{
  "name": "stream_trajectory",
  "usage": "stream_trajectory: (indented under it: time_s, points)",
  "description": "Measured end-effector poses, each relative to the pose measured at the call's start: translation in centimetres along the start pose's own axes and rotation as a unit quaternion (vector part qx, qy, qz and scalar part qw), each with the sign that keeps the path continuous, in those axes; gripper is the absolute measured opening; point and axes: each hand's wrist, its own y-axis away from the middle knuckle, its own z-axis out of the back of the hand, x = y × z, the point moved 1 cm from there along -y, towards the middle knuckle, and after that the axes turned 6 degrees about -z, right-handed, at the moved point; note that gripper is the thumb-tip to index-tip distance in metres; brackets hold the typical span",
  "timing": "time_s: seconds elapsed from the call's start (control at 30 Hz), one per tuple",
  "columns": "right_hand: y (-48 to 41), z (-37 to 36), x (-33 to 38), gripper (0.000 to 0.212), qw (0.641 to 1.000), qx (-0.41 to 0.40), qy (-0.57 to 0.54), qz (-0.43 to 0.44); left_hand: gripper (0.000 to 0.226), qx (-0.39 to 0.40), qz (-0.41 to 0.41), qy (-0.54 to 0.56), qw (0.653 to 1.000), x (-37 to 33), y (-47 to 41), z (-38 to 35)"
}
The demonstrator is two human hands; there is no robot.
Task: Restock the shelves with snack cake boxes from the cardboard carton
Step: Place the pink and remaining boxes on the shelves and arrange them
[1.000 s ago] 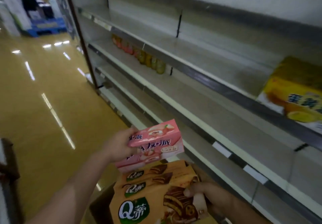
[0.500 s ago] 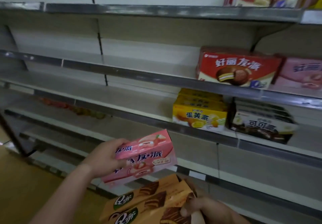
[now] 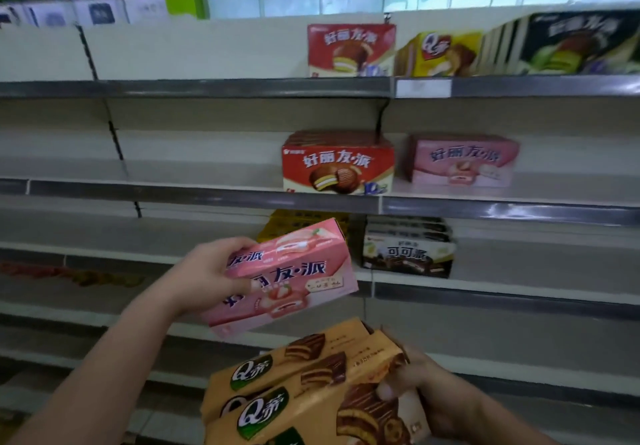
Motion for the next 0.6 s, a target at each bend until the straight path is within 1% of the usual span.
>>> stream_trajectory:
  time_s: [0.17, 0.23, 0.3, 0.4, 0.47, 0.53, 0.6]
  points:
    - [6.2, 3.4, 2.4, 0.086, 0.999, -0.008, -0.001, 0.046, 0.050, 0.005, -0.055, -0.007, 0.998, -7.3, -2.3, -0.2]
    - [8.6, 4.4, 3.2, 0.082, 0.997, 0.018, -0.050, 0.061, 0.052, 0.007, -0.066, -0.013, 0.998, -10.0, -3.6, -0.6]
    - [11.0, 5.3, 4.0, 0.072, 0.989, 0.060, -0.103, 0.088, 0.058, 0.007, -0.074, -0.024, 0.997, -12.7, -5.1, -1.2]
    - [14.0, 7.3, 5.1, 0.061, 0.980, 0.067, -0.146, 0.117, 0.061, 0.001, -0.096, -0.034, 0.995, -16.8, -7.4, -2.3]
    - [15.9, 8.9, 6.2, 0.060, 0.976, 0.050, -0.156, 0.144, 0.060, -0.001, -0.119, -0.051, 0.992, -19.4, -9.1, -3.0]
    - [17.8, 11.1, 7.3, 0.065, 0.978, 0.012, -0.141, 0.151, 0.059, -0.001, -0.136, -0.065, 0.989, -21.7, -11.0, -3.7]
    - [19.9, 13.2, 8.1, 0.064, 0.979, -0.003, -0.123, 0.164, 0.059, 0.002, -0.142, -0.077, 0.987, -23.7, -12.8, -4.6]
